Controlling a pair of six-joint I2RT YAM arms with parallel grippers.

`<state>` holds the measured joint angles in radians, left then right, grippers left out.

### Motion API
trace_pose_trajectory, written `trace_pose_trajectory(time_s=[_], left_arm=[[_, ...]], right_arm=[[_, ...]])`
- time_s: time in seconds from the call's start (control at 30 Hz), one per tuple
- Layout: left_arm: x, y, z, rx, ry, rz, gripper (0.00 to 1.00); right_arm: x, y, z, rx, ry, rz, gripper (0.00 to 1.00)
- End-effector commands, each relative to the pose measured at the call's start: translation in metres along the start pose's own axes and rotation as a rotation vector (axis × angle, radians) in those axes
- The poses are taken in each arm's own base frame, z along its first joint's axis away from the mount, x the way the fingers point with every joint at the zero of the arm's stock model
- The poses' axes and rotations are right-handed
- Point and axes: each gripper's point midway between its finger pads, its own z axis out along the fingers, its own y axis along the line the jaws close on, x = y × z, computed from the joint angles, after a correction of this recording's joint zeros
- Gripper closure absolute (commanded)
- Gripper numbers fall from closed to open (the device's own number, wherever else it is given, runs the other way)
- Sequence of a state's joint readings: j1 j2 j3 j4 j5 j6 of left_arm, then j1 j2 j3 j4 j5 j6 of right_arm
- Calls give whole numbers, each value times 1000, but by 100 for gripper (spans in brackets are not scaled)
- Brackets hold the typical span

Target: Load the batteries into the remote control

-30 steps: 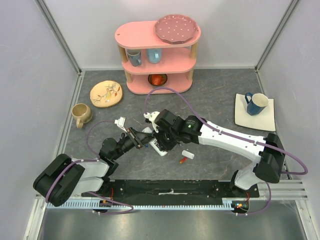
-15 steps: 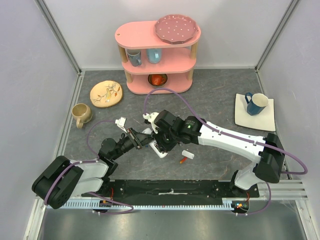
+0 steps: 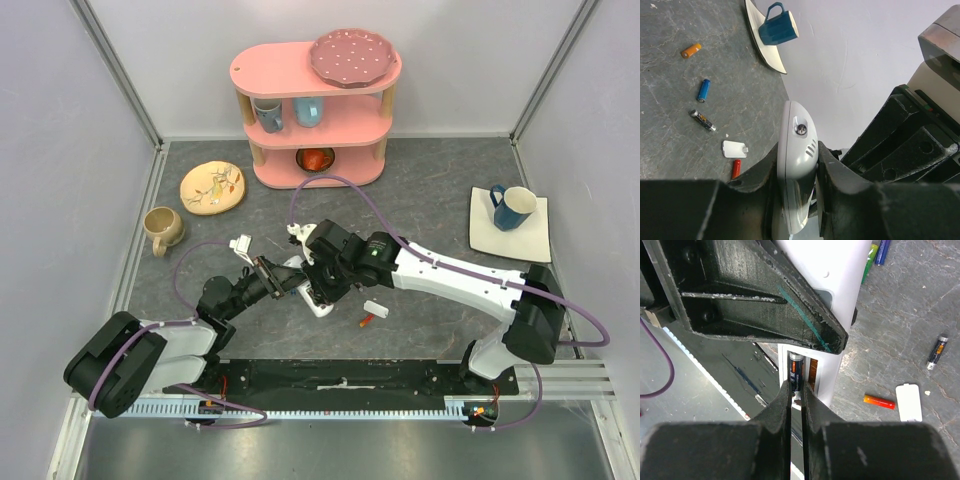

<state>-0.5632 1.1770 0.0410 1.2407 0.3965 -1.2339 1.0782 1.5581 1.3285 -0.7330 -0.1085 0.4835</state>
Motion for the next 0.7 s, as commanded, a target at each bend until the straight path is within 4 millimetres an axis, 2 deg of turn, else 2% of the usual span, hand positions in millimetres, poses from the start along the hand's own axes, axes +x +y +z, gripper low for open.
trace_pose_trajectory(time_s=[0.0, 0.27, 0.47, 0.67], left_arm=[[6, -54, -25, 251, -28, 71, 98], [3, -54, -25, 242, -41, 90, 98], [3, -51, -25, 225, -43, 99, 98], [3, -51, -25, 226, -47, 103, 98]], right_arm=[[-46, 19, 8, -73, -154, 54, 100], [-47, 12, 14, -33, -178, 99, 100], [-54, 16, 12, -47, -197, 115, 94], [-59, 18, 11, -55, -219, 134, 95]])
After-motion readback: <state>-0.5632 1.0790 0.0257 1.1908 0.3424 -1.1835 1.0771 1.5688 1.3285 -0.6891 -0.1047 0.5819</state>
